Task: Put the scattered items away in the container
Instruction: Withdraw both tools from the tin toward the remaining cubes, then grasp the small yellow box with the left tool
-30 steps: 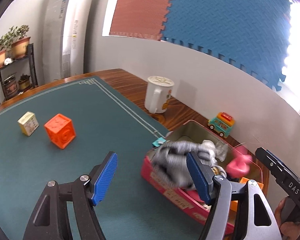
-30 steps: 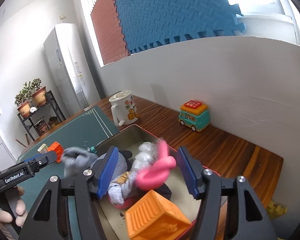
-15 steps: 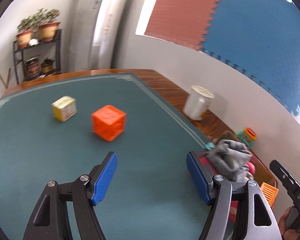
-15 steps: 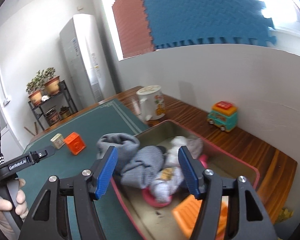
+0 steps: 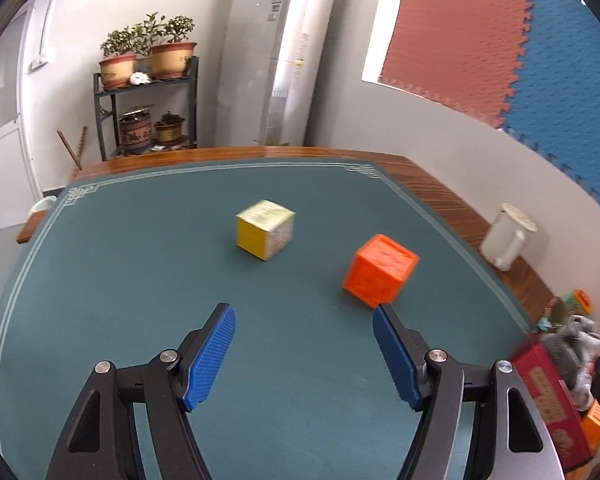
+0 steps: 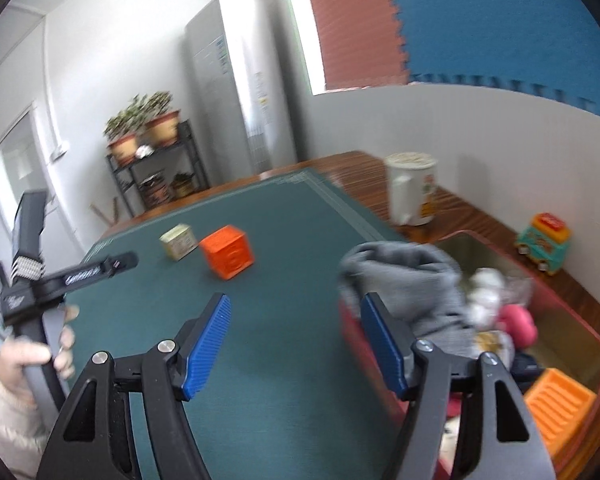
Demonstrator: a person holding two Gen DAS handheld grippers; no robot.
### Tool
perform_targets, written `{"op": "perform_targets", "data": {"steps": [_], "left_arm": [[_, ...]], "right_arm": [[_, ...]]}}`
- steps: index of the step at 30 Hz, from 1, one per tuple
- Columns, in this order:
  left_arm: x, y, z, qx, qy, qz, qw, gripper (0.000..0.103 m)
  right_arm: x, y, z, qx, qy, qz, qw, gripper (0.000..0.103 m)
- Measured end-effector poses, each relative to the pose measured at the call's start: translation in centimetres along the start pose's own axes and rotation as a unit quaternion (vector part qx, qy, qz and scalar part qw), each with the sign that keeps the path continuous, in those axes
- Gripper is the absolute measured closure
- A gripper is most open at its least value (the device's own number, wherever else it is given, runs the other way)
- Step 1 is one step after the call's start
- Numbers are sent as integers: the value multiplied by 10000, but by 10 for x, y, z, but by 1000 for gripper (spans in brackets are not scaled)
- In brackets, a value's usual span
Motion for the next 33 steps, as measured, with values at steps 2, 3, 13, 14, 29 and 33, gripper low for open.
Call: {"op": "perform_targets", "data": {"steps": [2,3,13,14,29,33], "left_arm": [[8,-6,11,-7,-109,-9,9999,30],[13,-8,15,-36,-131,9,9999,30],[65,-32,38,346,-408,50,9986,30],[72,-34,39,433,-427,39,9981,30],[160,-50,9,1378,-107,420,9895,30],[168,-49,9,1378,-143,545,9889,31]], "right_arm": [[12,2,12,-90,-108,88,9999,31],[19,2,18,-142,-165,144,9997,31],[55,7,44,-342,-494,419,9973,31],[58,10,45,-328,-511,445,9972,31],[84,34,31,-3,-520,872,9948,31],[88,38,32,-50,-465,952,9944,31]]}}
Point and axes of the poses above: each gripper's, at about its wrist camera, not at the fingertips, and x roughly the way its jaws point, z to its left, y to its underside, the point moved 9 cm from there along x, roughly the way its jaws point, and after that the axes turned 12 degrees about -x, right-handed, at the moved point
